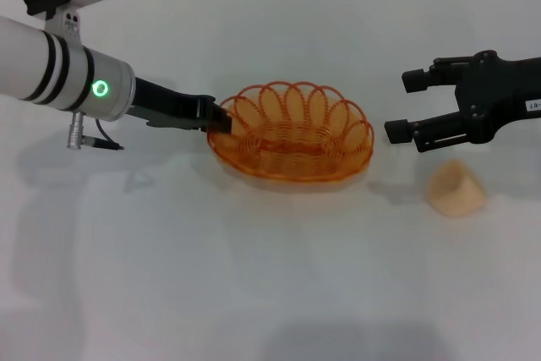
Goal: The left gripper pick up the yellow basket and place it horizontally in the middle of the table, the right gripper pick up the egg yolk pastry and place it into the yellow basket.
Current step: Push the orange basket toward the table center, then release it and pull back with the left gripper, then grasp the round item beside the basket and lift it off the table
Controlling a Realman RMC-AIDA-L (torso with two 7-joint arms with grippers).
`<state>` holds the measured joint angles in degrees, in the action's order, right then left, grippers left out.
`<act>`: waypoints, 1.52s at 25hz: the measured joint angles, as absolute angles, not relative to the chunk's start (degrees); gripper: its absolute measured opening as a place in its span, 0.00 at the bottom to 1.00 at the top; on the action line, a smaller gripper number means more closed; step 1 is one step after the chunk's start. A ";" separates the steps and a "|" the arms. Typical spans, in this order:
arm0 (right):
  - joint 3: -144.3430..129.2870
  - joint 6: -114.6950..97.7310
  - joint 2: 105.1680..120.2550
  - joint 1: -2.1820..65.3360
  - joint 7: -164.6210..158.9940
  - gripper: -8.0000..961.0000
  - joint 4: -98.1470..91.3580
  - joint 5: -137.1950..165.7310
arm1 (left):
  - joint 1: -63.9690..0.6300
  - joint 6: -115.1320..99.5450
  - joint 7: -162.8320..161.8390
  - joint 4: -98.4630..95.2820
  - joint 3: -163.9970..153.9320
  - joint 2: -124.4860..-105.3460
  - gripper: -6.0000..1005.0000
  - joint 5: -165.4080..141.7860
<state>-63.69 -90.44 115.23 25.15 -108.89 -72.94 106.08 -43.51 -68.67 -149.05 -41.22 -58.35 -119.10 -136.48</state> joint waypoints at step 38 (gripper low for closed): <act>-63.62 -87.13 115.10 25.41 -113.28 0.87 -70.48 110.08 | -33.23 -95.59 -110.28 -64.12 -47.31 -112.36 0.88 -122.39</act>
<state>-63.62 -87.13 115.10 25.41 -113.28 -70.48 110.08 -33.23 -95.59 -110.28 -64.12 -47.31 -112.36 -122.39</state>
